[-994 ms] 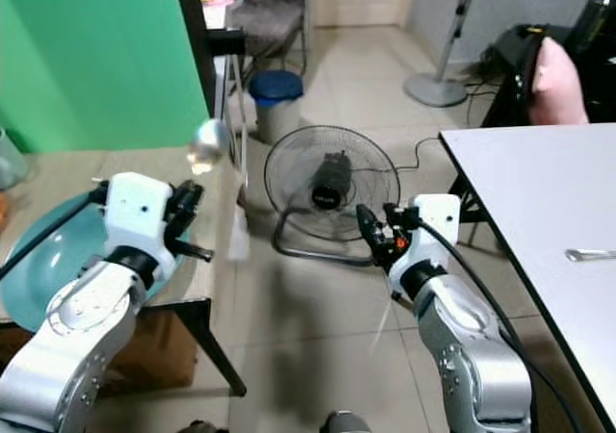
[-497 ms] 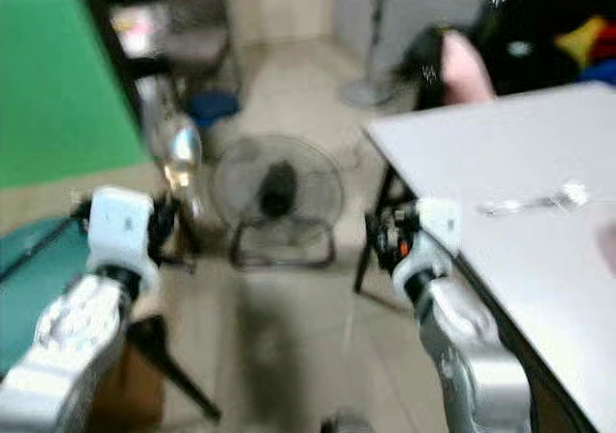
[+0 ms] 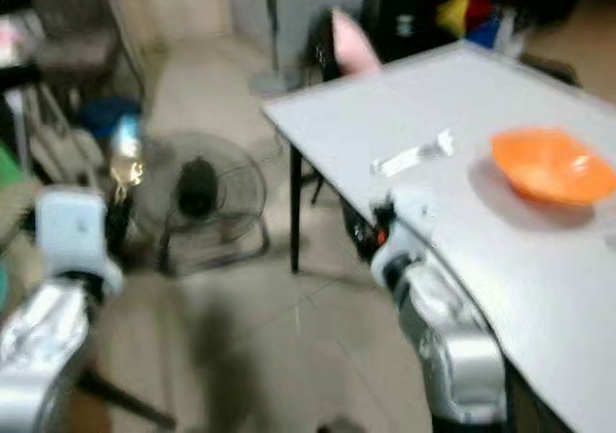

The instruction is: Setting the table

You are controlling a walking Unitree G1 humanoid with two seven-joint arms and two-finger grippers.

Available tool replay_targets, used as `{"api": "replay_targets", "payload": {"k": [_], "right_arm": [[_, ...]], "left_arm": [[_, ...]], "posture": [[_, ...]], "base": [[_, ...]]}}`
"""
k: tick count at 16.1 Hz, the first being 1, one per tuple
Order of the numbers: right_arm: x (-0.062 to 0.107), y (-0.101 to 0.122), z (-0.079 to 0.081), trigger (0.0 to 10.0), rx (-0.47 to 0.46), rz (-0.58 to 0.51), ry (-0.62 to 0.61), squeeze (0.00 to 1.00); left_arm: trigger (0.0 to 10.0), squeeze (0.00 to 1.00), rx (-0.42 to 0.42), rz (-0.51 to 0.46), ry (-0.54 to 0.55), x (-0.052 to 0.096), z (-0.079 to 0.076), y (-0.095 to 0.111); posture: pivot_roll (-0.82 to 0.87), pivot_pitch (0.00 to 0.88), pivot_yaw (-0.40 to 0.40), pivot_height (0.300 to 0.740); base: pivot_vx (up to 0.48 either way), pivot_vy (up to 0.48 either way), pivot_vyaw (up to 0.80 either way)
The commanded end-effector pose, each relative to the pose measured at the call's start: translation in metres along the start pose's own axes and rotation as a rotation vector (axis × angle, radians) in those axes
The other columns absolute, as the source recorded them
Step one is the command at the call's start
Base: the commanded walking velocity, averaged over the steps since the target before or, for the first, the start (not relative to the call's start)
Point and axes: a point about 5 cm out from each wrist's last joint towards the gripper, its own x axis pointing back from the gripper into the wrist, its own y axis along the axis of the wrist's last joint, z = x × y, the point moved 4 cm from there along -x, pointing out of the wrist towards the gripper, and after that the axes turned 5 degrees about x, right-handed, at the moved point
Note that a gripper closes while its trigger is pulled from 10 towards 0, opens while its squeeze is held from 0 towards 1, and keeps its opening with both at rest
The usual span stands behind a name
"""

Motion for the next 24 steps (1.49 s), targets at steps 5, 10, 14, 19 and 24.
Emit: {"api": "replay_targets", "payload": {"k": [5, 10, 14, 19, 24], "right_arm": [[-0.003, 0.008, 0.005, 10.0, 0.02, -0.01, 0.019, 0.0], [-0.001, 0.011, 0.005, 10.0, -0.001, -0.032, 0.009, 0.0], [0.004, 0.026, 0.002, 10.0, -0.009, -0.124, -0.018, 0.0], [0.011, 0.035, 0.003, 10.0, -0.03, -0.189, -0.029, 0.0], [0.014, 0.033, 0.002, 10.0, -0.044, -0.186, -0.046, 0.0]], "left_arm": [[10.0, 0.0, 0.038, -0.055, 0.022, 0.002, 0.009, 0.013], [10.0, 0.0, 0.048, -0.053, 0.012, 0.003, 0.01, 0.014], [10.0, 0.0, 0.04, -0.074, -0.048, 0.0, 0.003, 0.021], [10.0, 0.0, 0.052, -0.088, -0.084, -0.005, -0.004, 0.027], [10.0, 0.0, 0.028, -0.086, -0.096, -0.012, -0.008, 0.027]], "posture": [[-0.08, 0.009, 0.008, 0.74], [-0.08, 0.012, 0.007, 0.74], [-0.09, 0.01, 0.018, 0.74], [-0.09, 0.009, 0.023, 0.74], [-0.1, 0.01, 0.038, 0.74]], "base": [[0.184, 0.0, -0.8], [0.368, 0.0, -0.64], [0.372, 0.0, 0.0], [0.295, 0.0, -0.16], [0.0, 0.14, -0.8]]}}
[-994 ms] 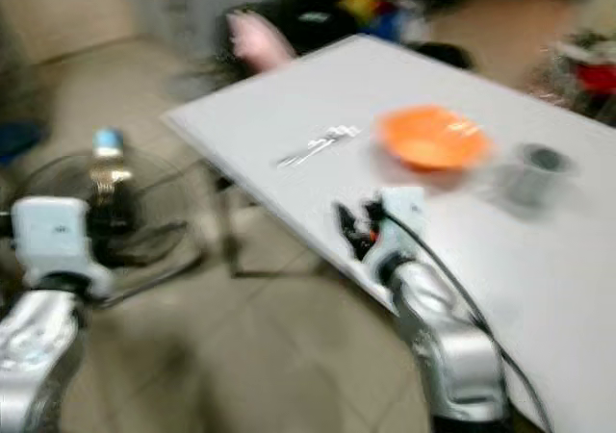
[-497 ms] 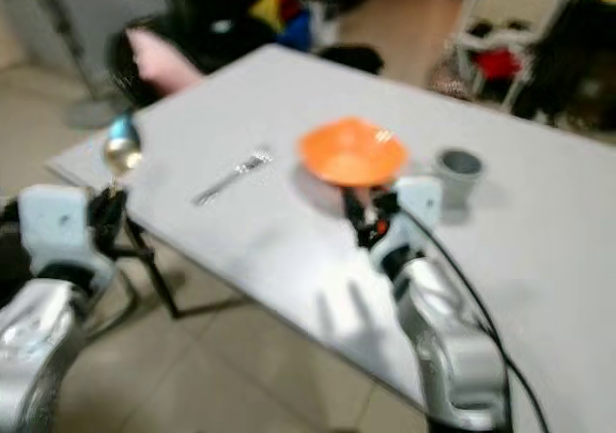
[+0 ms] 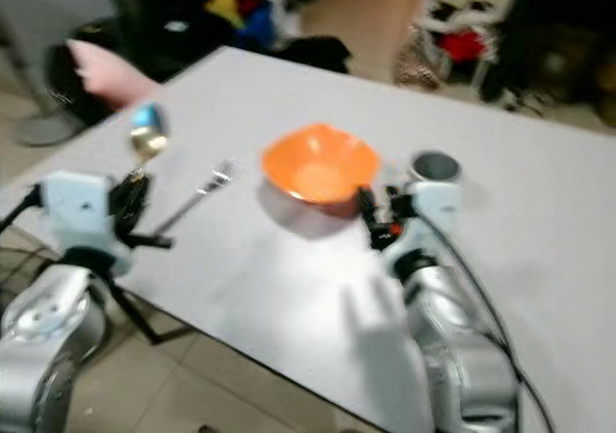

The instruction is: Setting the table

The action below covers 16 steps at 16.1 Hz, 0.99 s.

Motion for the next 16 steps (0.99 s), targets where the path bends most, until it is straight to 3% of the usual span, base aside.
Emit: {"api": "replay_targets", "payload": {"k": [1, 12, 16], "right_arm": [[0.001, 0.003, 0.007, 10.0, -0.014, -0.015, 0.02, 0.0], [-0.001, -0.008, 0.009, 10.0, -0.004, 0.05, 0.051, 0.0], [-0.006, -0.013, 0.01, 10.0, 0.05, 0.088, 0.12, 0.0]], "left_arm": [[10.0, 0.0, -0.021, 0.013, 0.025, 0.0, 0.008, -0.002], [10.0, 0.0, -0.025, 0.037, 0.031, 0.0, 0.011, -0.008], [10.0, 0.0, -0.02, 0.05, 0.033, 0.003, 0.01, -0.012]], "posture": [[-0.1, 0.01, 0.042, 0.74], [-0.1, 0.009, 0.044, 0.74], [-0.09, 0.009, 0.041, 0.74]], "base": [[0.0, 0.439, -0.8], [0.0, 0.44, -0.8], [0.0, 0.44, 0.0]]}}
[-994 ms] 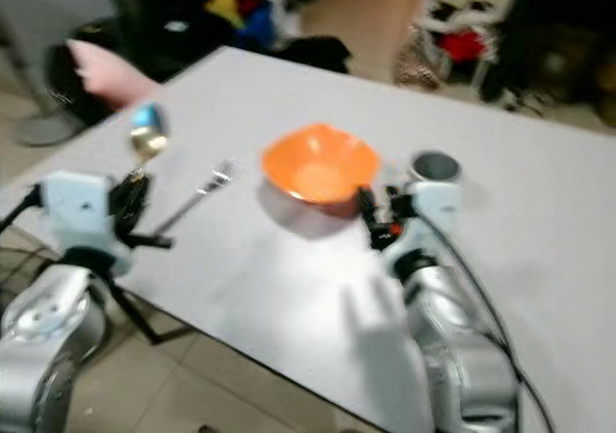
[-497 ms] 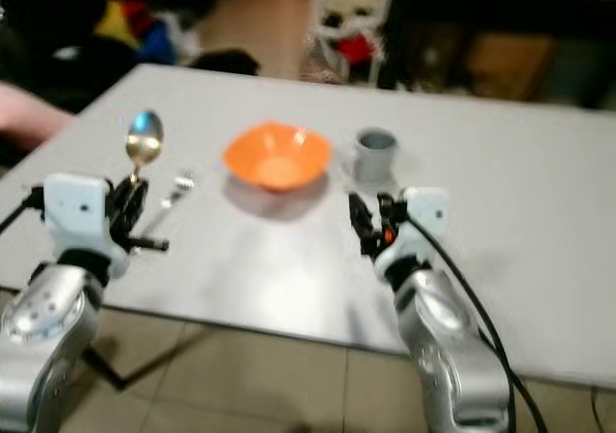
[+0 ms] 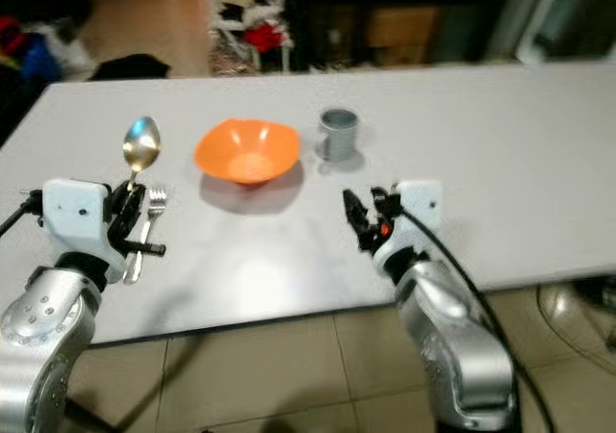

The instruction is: Setting the table

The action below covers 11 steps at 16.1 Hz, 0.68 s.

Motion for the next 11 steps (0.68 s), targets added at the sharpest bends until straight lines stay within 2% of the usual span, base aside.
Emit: {"api": "replay_targets", "payload": {"k": [1, 3, 5, 8, 10, 11], "right_arm": [[-0.003, -0.004, 0.007, 10.0, -0.002, 0.024, 0.047, 0.0], [-0.004, -0.007, 0.011, 10.0, -0.014, 0.046, 0.074, 0.0], [-0.007, -0.008, 0.014, 10.0, 0.016, 0.049, 0.113, 0.0], [-0.007, -0.009, 0.015, 10.0, 0.002, 0.043, 0.137, 0.0], [-0.006, -0.01, 0.019, 10.0, 0.008, 0.046, 0.167, 0.0], [-0.006, -0.009, 0.018, 10.0, 0.028, 0.045, 0.16, 0.0]], "left_arm": [[10.0, 0.0, -0.011, 0.0, 0.027, 0.002, 0.005, 0.002], [10.0, 0.0, 0.008, 0.007, 0.043, 0.005, 0.006, 0.0], [10.0, 0.0, -0.012, 0.032, 0.065, 0.011, 0.006, -0.006], [10.0, 0.0, -0.029, 0.032, 0.084, 0.013, 0.01, -0.008], [10.0, 0.0, -0.019, 0.032, 0.095, 0.012, 0.012, -0.008], [10.0, 0.0, 0.001, 0.034, 0.093, 0.011, 0.012, -0.009]], "posture": [[-0.09, 0.008, 0.034, 0.74], [-0.08, 0.008, 0.032, 0.74], [-0.08, 0.004, 0.028, 0.74], [-0.07, 0.001, 0.024, 0.74], [-0.07, 0.0, 0.024, 0.74], [-0.07, 0.0, 0.026, 0.74]], "base": [[0.0, 0.364, 0.0], [0.0, 0.0, 0.0], [0.0, 0.0, 0.0], [0.0, 0.0, 0.0], [0.337, 0.0, 0.0], [0.364, 0.0, 0.53]]}}
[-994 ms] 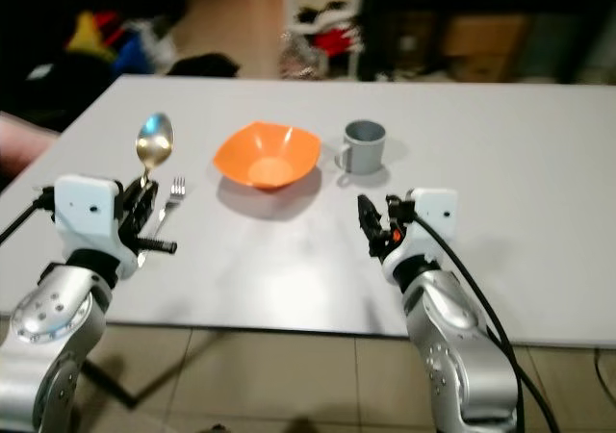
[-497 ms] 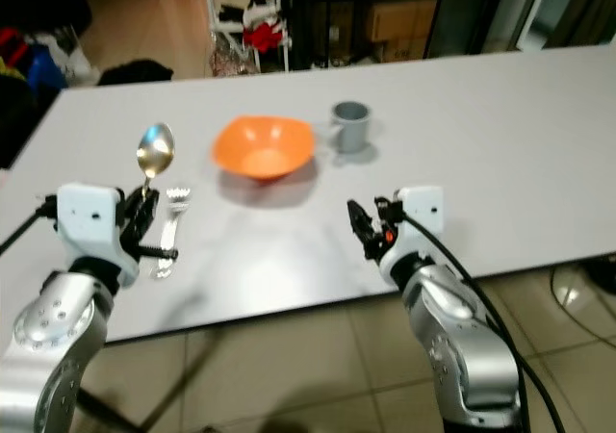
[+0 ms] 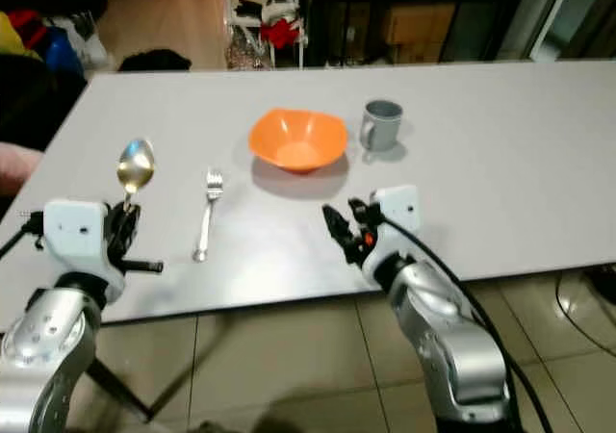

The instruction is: Setting the table

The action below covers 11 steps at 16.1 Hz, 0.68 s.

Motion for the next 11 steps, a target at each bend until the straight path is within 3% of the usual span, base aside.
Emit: {"api": "replay_targets", "payload": {"k": [1, 5, 7, 11], "right_arm": [[0.0, 0.001, 0.001, 10.0, 0.001, -0.008, 0.007, 0.0], [0.004, 0.0, -0.003, 10.0, 0.011, -0.012, 0.001, 0.0], [0.005, 0.001, 0.006, 10.0, 0.088, -0.011, 0.055, 0.0], [0.01, 0.01, 0.016, 10.0, 0.057, -0.067, 0.116, 0.0]], "left_arm": [[10.0, 0.0, 0.0, -0.017, -0.001, -0.001, 0.0, 0.004], [10.0, 0.0, 0.013, 0.013, -0.009, 0.001, -0.004, -0.005], [10.0, 0.0, 0.019, 0.02, -0.005, 0.002, -0.003, -0.007], [10.0, 0.0, 0.018, 0.026, 0.015, 0.005, 0.002, -0.009]], "posture": [[-0.07, 0.0, 0.028, 0.74], [-0.08, 0.0, 0.029, 0.74], [-0.08, 0.0, 0.024, 0.74], [-0.08, 0.008, 0.021, 0.74]], "base": [[0.375, 0.0, 0.53], [0.378, 0.0, 0.13], [0.381, 0.0, 0.28], [0.371, 0.0, 0.14]]}}
